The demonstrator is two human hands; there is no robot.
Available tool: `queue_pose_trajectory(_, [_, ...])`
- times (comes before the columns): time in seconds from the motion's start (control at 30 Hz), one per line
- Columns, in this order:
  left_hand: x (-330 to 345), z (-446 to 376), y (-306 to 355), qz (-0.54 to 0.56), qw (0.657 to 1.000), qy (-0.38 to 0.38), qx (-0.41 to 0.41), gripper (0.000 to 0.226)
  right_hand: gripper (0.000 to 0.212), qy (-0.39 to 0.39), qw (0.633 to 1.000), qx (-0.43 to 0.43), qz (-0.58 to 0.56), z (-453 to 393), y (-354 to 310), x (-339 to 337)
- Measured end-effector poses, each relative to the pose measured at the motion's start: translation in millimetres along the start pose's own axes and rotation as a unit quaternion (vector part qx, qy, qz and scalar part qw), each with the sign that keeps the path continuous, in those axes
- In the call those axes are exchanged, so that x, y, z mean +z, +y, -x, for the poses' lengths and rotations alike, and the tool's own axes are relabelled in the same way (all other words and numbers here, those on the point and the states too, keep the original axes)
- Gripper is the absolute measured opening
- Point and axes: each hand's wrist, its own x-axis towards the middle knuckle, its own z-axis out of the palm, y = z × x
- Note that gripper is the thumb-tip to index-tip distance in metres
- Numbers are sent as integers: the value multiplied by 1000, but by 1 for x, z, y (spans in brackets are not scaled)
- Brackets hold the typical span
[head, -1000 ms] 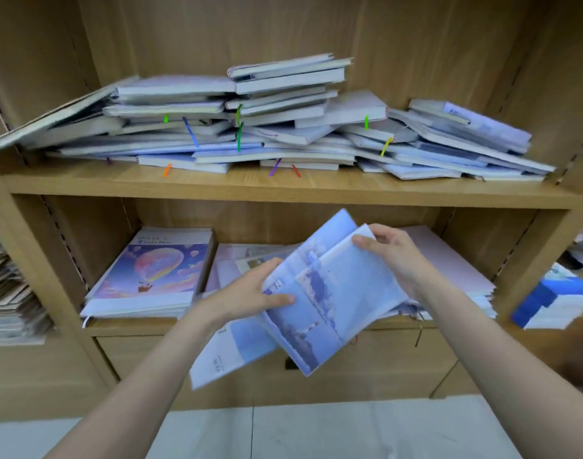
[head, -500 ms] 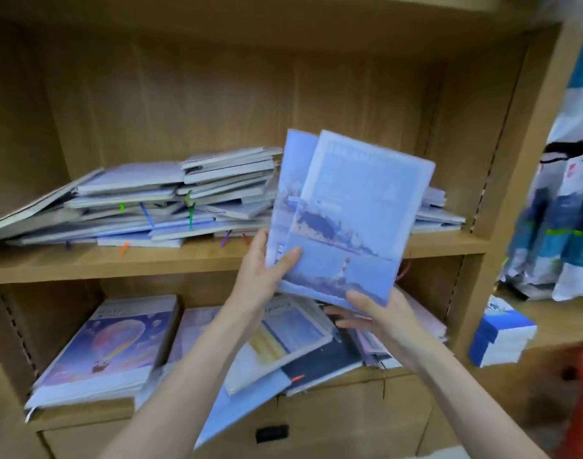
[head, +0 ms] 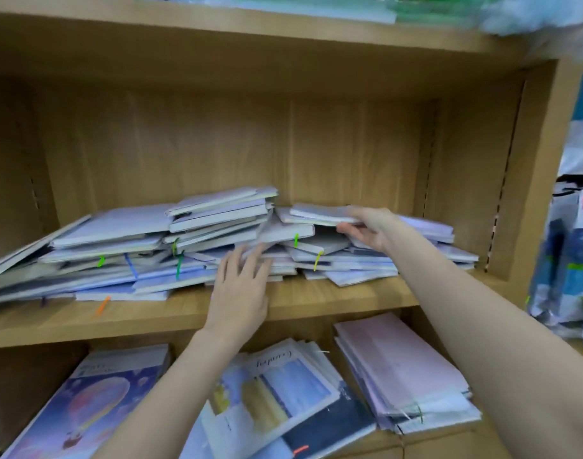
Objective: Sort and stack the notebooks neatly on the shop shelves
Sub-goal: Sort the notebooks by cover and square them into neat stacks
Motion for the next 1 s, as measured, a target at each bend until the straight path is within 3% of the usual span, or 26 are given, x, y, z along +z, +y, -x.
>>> queue_pose_trajectory(0.07, [-2,-1,-3,5,1000,6,2,53,20,25,1000,17,0,-6,7,-1])
queue_pose_trajectory(0.13, [-3,5,-3,20,1000,8,-2,53,46,47,999,-4,2,-7,13,-4])
queue_pose_trajectory(0.2, [-6,22,1,65,997,32,-20,48,54,77,992,-45,86,3,18,-10])
queue_pose_trajectory(0.3, [-6,71,11,141,986,64,-55,40,30,145,942,-158,259,45,42,-21])
queue_pose_trajectory(0.37, [5,114,15,170,983,26,-70,39,8,127,930,-210,275,76,80,-30])
queue_pose_trajectory(0.43, [26,159,14,170,979,-53,-95,39,7,66,945,-166,274,97,133,-37])
queue_pose_trajectory(0.53, [48,203,5,141,950,-258,-106,51,16,-13,953,27,301,103,212,-37])
queue_pose_trajectory(0.6, [59,219,-3,101,919,-369,-96,68,20,-40,948,144,281,100,254,-34])
queue_pose_trajectory(0.63, [61,221,-4,99,912,-387,-87,77,21,-49,943,179,275,99,273,-32])
queue_pose_trajectory(0.7, [65,219,-7,101,913,-387,-77,86,22,-65,937,226,257,101,299,-28])
queue_pose_trajectory(0.73, [70,218,-8,87,919,-377,-76,81,24,-66,941,243,227,103,307,-25])
queue_pose_trajectory(0.87, [81,209,-9,167,935,-305,-63,34,30,-46,959,274,54,104,318,-9])
queue_pose_trajectory(1.0, [72,209,7,250,924,-290,8,46,17,-16,967,253,11,106,322,4])
